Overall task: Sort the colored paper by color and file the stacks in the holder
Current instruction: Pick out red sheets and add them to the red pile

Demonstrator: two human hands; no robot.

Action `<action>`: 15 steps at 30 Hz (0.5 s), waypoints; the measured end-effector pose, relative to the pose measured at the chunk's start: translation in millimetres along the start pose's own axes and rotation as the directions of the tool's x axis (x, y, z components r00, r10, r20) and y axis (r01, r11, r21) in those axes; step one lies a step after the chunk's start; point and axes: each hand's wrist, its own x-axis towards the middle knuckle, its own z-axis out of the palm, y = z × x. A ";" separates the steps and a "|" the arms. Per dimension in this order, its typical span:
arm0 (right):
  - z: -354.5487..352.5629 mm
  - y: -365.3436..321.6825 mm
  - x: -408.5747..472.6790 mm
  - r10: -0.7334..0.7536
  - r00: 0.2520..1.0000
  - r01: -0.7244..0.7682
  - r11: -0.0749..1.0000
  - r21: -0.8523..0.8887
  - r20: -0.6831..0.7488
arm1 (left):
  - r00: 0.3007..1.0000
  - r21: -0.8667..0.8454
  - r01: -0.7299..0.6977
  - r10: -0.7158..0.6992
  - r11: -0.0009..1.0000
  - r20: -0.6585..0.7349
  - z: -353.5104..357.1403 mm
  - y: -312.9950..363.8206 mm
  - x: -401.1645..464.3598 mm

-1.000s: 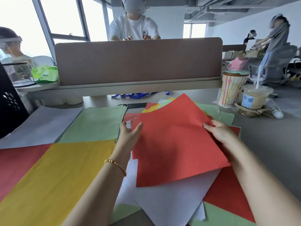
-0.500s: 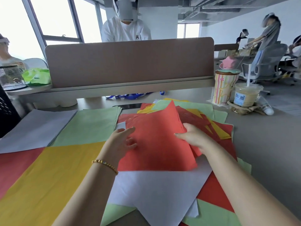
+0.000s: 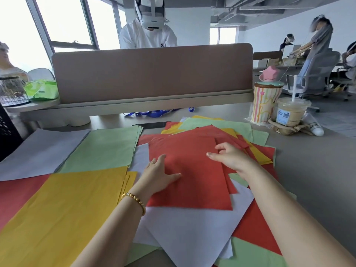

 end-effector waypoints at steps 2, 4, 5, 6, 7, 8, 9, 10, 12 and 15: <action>9.7 -4.5 3.8 0.056 0.998 -0.055 0.969 0.240 0.002 | 1.000 -0.002 0.007 -0.007 1.000 -0.015 0.3 -0.2 0.0; 12.2 -7.5 4.2 0.119 0.993 -0.111 0.934 0.341 -0.001 | 0.999 -0.029 0.003 -0.004 1.000 -0.033 0.0 1.8 -1.9; 12.2 -6.6 3.7 0.134 0.991 -0.125 0.941 0.315 -0.005 | 0.999 -0.053 -0.004 0.001 0.999 -0.053 0.3 2.1 -1.5; 12.9 -6.0 2.2 0.136 0.991 -0.130 0.953 0.272 -0.002 | 0.998 -0.079 -0.010 0.005 0.997 -0.065 -0.8 3.0 -2.1; 14.3 -5.8 -0.2 0.121 0.993 -0.120 0.969 0.217 0.011 | 0.998 -0.107 -0.015 0.008 0.994 -0.067 -2.1 3.4 -2.2; 15.0 -5.6 -2.9 0.089 0.996 -0.090 0.983 0.162 0.013 | 0.998 -0.137 -0.014 0.005 0.991 -0.069 -4.6 5.4 -3.5; 14.4 -4.6 -3.1 0.046 0.999 -0.046 0.990 0.133 0.005 | 0.996 -0.182 -0.002 -0.014 0.983 -0.085 -6.7 4.3 -2.3; 11.6 -4.2 -2.1 0.006 1.000 -0.003 0.988 0.153 -0.013 | 0.993 -0.251 0.018 -0.047 0.968 -0.111 -10.4 4.4 -1.9; 2.5 -5.5 -1.6 -0.042 0.999 0.046 0.948 0.316 -0.021 | 0.977 -0.422 0.033 -0.117 0.906 -0.176 -16.2 2.2 -0.3; -9.3 0.1 1.6 -0.067 0.998 0.050 0.878 0.476 0.019 | 0.975 -0.683 0.046 -0.182 0.729 -0.129 -30.6 3.7 -6.3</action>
